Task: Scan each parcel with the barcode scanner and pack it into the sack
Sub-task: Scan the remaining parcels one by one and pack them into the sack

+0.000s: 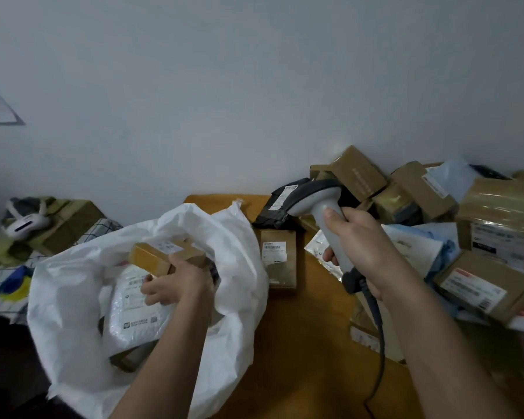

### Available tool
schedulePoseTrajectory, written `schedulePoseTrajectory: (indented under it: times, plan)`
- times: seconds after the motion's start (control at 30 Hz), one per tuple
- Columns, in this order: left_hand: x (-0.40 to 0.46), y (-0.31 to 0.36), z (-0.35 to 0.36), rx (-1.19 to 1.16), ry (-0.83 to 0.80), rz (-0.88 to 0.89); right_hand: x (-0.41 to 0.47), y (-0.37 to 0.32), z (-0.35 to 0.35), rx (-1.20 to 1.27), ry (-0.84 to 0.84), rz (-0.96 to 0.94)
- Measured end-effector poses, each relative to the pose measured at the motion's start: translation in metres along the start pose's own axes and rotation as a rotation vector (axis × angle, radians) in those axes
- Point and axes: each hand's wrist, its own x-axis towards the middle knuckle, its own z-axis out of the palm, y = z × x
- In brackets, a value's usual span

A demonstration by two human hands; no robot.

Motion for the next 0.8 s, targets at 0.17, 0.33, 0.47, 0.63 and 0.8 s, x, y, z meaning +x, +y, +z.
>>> schedulePoseTrajectory:
  times: [0.17,0.33,0.47,0.63,0.8]
  plan:
    - [0.001,-0.004,0.0,0.127,-0.006,0.244,0.012,0.012,0.007,0.037,-0.016,0.041]
    - [-0.032,-0.028,0.024,0.265,-0.532,0.516,0.021,0.019,-0.001,0.034,0.068,0.101]
    - [-0.065,-0.07,0.052,0.631,-0.978,0.678,0.029,0.028,-0.016,0.017,0.125,0.144]
    - [-0.072,-0.116,0.082,1.121,-1.155,0.672,0.043,0.045,-0.035,0.015,0.148,0.174]
    - [-0.065,-0.141,0.106,1.238,-1.308,0.596,0.065,0.058,-0.049,0.015,0.162,0.2]
